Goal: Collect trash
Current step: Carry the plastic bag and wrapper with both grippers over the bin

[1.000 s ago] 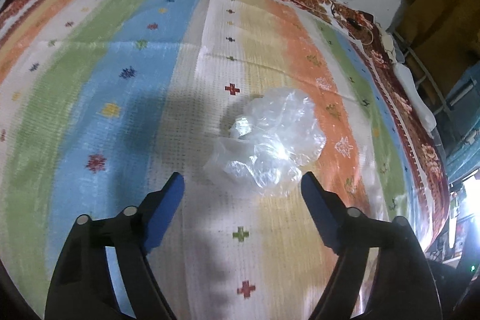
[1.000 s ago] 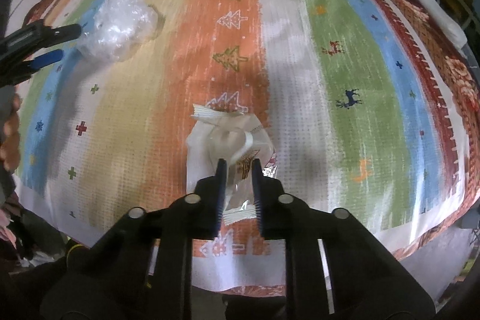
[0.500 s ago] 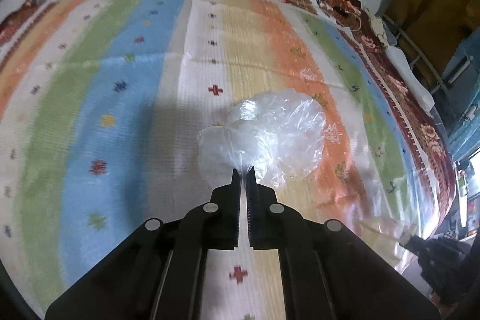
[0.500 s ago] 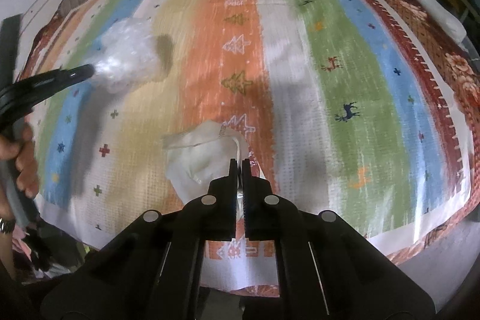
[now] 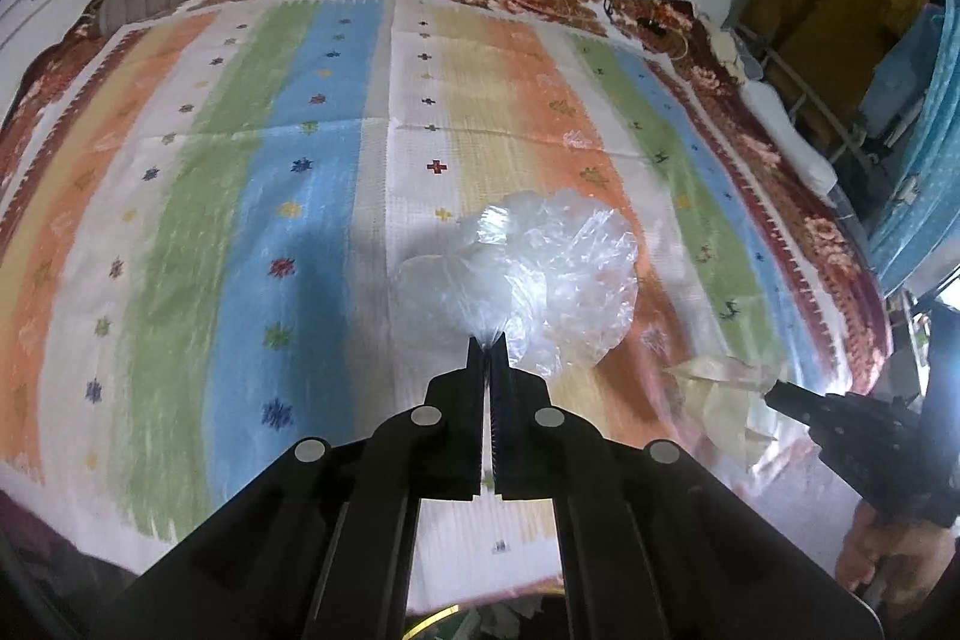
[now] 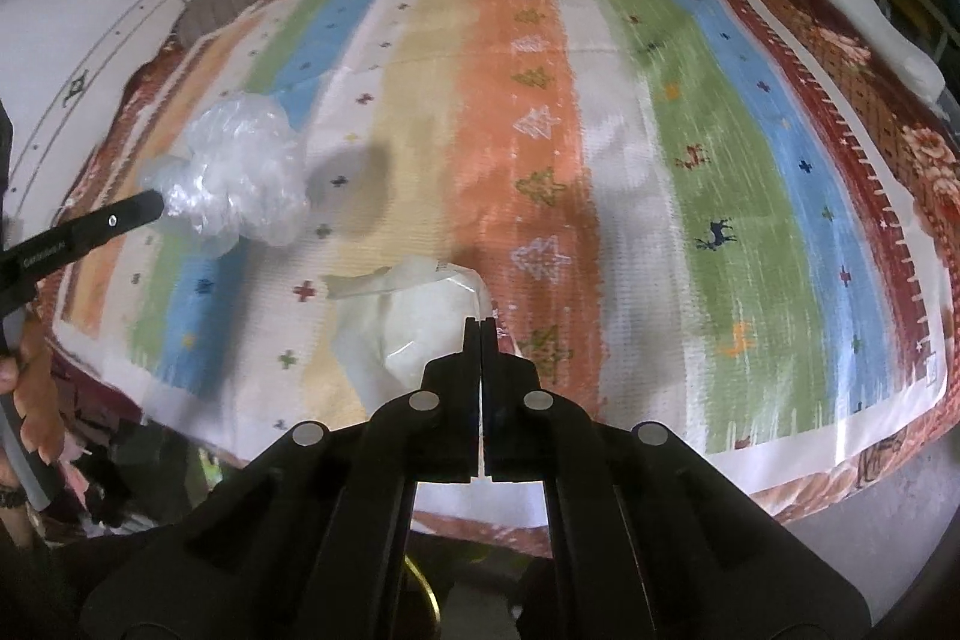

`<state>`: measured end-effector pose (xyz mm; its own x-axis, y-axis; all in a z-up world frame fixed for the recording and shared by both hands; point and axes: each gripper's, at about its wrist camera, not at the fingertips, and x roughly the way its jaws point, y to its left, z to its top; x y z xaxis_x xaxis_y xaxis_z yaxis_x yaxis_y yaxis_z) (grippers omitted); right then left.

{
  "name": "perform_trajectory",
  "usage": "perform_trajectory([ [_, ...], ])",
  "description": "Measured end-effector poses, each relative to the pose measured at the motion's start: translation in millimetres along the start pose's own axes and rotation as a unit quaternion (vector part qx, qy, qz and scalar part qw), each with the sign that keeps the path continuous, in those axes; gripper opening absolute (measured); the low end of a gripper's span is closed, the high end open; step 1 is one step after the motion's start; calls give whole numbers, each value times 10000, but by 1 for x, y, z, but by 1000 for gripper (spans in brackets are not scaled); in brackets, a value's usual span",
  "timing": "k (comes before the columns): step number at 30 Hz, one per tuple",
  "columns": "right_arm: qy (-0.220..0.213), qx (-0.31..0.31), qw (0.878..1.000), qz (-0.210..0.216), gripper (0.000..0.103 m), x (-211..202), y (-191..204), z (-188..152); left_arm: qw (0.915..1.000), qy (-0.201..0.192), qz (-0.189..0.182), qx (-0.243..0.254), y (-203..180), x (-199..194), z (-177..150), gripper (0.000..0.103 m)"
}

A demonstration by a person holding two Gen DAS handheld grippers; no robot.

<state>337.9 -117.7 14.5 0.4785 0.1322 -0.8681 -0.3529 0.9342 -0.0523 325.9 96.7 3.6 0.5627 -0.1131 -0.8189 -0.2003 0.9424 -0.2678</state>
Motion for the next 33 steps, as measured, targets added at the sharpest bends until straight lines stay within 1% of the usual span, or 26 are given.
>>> perform_trajectory([
  [3, -88, 36, 9998, 172, 0, -12, 3, -6, 9999, -107, 39, -66, 0, -20, -10, 1],
  [4, -91, 36, 9997, 219, 0, -14, 5, -8, 9996, -259, 91, -96, 0, -34, -15, 1],
  [5, -88, 5, 9997, 241, 0, -17, 8, -10, 9994, -331, 72, -118, -1, -41, -18, 1],
  [7, -144, -58, 9996, 234, 0, -24, 12, -13, 9986, -481, -145, -187, -1, -61, -27, 1],
  [9, -157, -158, 9996, 200, 0, -29, 17, -18, 9981, -529, -204, -220, -3, -73, -35, 1],
  [10, -175, -189, 9995, 193, 0, -32, 20, -21, 9981, -555, -230, -150, -5, -80, -41, 1],
  [14, -275, -316, 9988, 271, 0, -45, 30, -30, 9977, -621, -228, 178, -14, -93, -57, 0],
  [16, -333, -363, 9982, 344, 0, -53, 34, -35, 9970, -695, -246, 224, -15, -103, -64, 0],
  [21, -444, -324, 9969, 565, 0, -72, 46, -53, 9954, -818, -490, 16, -10, -124, -80, 0],
  [27, -584, -257, 9954, 720, 0, -90, 58, -79, 9942, -920, -550, -5, -11, -139, -97, 0],
  [30, -640, -325, 9942, 801, 0, -99, 67, -97, 9932, -975, -624, -120, -7, -147, -114, 0],
  [33, -624, -244, 9944, 819, 0, -101, 69, -114, 9922, -984, -716, -260, -4, -154, -128, 0],
])
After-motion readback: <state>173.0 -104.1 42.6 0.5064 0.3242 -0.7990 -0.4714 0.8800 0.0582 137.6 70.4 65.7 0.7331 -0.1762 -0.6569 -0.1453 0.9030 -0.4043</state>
